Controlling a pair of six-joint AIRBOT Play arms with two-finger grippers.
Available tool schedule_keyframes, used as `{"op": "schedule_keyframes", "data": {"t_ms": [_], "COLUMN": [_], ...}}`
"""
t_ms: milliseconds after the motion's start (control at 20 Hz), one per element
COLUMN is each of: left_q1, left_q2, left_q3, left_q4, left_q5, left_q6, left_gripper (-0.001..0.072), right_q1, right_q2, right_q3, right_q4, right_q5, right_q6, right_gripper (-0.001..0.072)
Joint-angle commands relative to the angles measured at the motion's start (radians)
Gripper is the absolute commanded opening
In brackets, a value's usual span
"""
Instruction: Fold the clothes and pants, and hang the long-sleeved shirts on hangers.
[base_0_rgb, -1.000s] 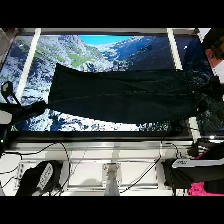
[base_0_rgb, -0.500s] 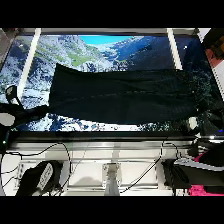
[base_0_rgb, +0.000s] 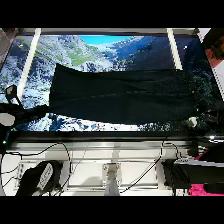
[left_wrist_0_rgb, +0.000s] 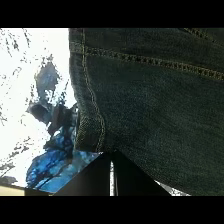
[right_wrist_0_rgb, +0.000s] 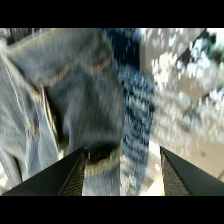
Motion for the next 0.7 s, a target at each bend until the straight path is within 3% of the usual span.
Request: {"op": "schedule_keyframes", "data": {"t_ms": [0,200,650], "left_q1": [0.001,0.001,0.001], "left_q2": [0.000,0.000,0.000], "left_q3": [0.000,0.000,0.000], "left_q4": [0.001,0.001,0.001], "left_q5": [0.008,0.008,0.020], "left_q6": [0.001,0.001,0.000], "left_gripper": [0.0009,0.0008,0.0008], "right_q1": [0.010,0.048,0.154], "right_q2": [-0.017,-0.054,-0.167], "right_q3": [-0.001,0.028,0.064], "right_q4": [0.037,0.055,0.025], "right_q5": [-0.096,-0.107,-0.113], "right_q6": [-0.034,-0.077,-0.069], "right_gripper": [0.0475,0.0475,0.0475]}}
